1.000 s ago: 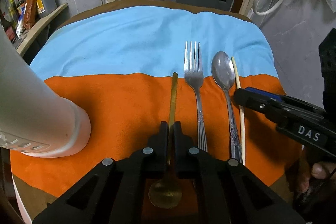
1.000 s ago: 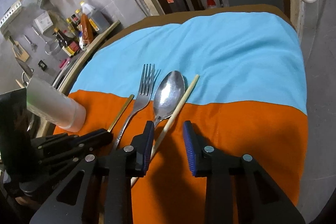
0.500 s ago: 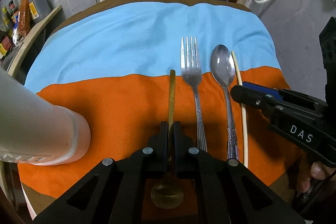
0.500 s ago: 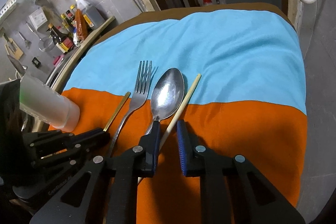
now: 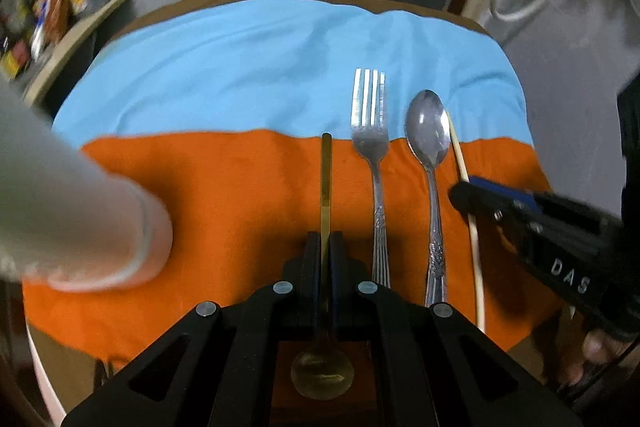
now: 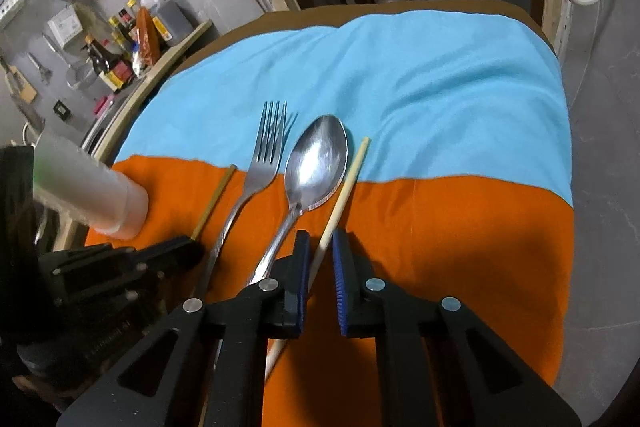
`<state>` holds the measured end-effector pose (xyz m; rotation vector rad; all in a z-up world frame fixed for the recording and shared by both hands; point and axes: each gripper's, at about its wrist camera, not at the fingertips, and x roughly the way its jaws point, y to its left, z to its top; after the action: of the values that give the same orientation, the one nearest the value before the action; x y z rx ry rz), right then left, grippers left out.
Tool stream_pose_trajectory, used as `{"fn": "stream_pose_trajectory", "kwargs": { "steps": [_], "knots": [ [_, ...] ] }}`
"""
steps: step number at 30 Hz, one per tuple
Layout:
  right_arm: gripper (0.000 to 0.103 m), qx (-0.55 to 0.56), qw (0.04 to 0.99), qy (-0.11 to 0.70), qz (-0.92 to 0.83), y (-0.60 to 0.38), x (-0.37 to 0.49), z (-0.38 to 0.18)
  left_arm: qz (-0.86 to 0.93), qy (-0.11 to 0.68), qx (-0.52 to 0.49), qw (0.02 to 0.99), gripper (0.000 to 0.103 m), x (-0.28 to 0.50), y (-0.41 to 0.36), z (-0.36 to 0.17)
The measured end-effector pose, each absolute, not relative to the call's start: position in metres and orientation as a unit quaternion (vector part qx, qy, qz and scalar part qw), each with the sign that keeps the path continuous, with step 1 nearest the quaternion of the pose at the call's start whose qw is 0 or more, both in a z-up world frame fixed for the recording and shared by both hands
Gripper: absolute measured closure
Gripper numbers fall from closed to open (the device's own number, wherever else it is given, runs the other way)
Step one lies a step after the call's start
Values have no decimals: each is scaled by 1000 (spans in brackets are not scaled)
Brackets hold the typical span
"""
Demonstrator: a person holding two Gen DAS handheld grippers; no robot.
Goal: Organize utensils
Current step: 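Grasp the gold spoon with the left tool while the right tool grasps the last chopstick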
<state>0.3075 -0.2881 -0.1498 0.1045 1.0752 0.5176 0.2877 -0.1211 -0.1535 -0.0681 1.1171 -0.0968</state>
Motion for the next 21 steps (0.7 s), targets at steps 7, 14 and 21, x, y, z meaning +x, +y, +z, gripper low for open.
{"fn": "stream_pose_trajectory", "kwargs": {
  "steps": [7, 14, 21],
  "knots": [
    [97, 17, 814, 530, 237, -293, 292, -147, -29, 550, -31, 834, 100, 275, -126, -149],
    [97, 23, 806, 543, 235, -294, 296, -149, -53, 576, 15, 815, 100, 289, -135, -151],
    [99, 7, 817, 534, 218, -286, 295, -148, -55, 545, -13, 837, 101, 278, -129, -152]
  ]
}}
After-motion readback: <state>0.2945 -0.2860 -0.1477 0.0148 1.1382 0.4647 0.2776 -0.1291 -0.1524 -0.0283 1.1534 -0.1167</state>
